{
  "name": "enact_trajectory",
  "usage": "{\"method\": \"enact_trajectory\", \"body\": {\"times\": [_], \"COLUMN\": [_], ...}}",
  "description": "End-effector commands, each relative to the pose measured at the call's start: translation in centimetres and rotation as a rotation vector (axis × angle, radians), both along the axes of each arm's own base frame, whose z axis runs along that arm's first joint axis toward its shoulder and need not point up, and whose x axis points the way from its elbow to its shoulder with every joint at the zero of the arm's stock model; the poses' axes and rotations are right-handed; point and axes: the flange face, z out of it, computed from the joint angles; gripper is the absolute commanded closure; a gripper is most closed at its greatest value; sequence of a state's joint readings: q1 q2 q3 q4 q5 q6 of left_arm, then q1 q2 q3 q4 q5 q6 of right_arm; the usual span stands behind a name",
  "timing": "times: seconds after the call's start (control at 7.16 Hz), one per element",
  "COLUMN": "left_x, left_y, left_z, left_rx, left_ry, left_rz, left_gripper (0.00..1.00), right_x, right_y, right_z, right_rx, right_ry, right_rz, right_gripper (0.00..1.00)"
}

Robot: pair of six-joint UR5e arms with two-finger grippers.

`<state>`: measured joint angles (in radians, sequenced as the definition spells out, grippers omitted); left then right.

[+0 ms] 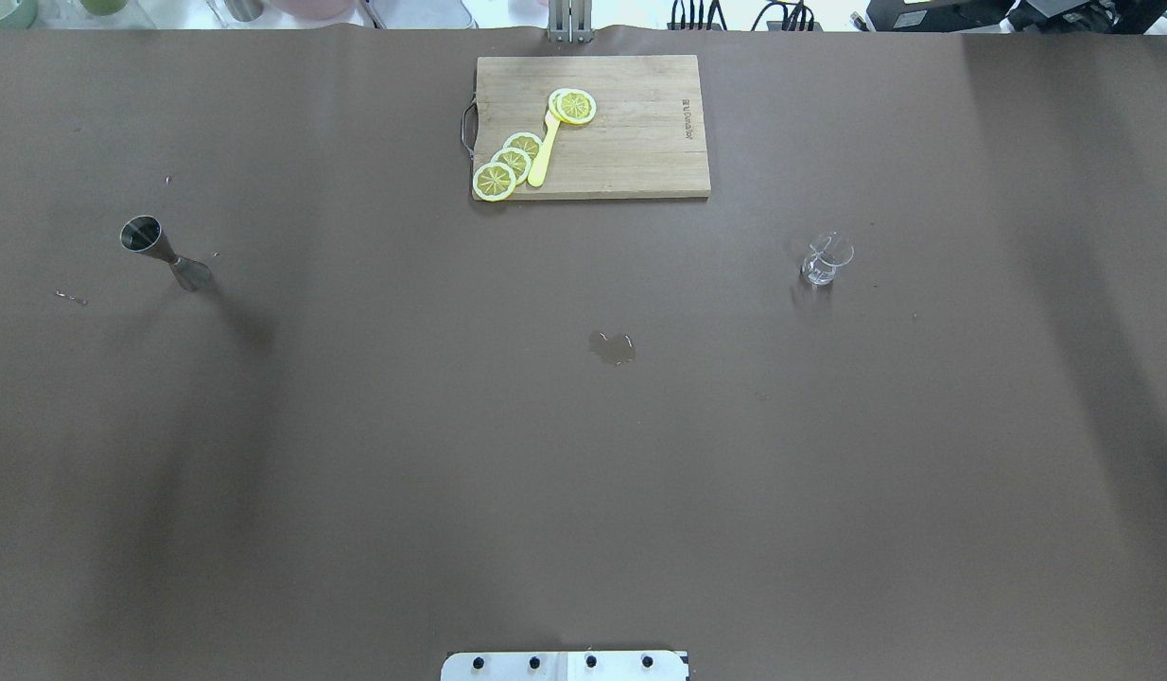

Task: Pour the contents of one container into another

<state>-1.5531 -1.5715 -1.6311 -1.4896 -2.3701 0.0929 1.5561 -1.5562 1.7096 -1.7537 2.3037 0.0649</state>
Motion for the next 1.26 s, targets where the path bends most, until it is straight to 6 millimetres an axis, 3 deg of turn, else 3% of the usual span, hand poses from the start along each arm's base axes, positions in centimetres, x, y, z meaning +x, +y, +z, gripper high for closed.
{"method": "enact_trajectory", "body": {"times": [0.0,0.42,1.12], "left_x": [0.1,-0.4,-0.2], "left_y": [-0.4,0.8,2.3], "left_z": [-0.1,1.0,2.8], "left_rx": [-0.072,-0.181,-0.135], "left_ry": [-0.001,-0.039,-0.043], "left_rz": [-0.065,-0.172,-0.171], "left_gripper": [0.01,0.01,0.01], "right_x": [-0.1,0.0,0.1], "right_y": [0.1,1.1,2.2], "right_z": [0.0,0.7,0.7], "right_rx": [0.019,0.006,0.005], "right_ry": [-0.004,-0.003,0.000], "right_rz": [-0.023,-0.021,-0.021], "right_gripper": [0.00,0.00,0.00]}}
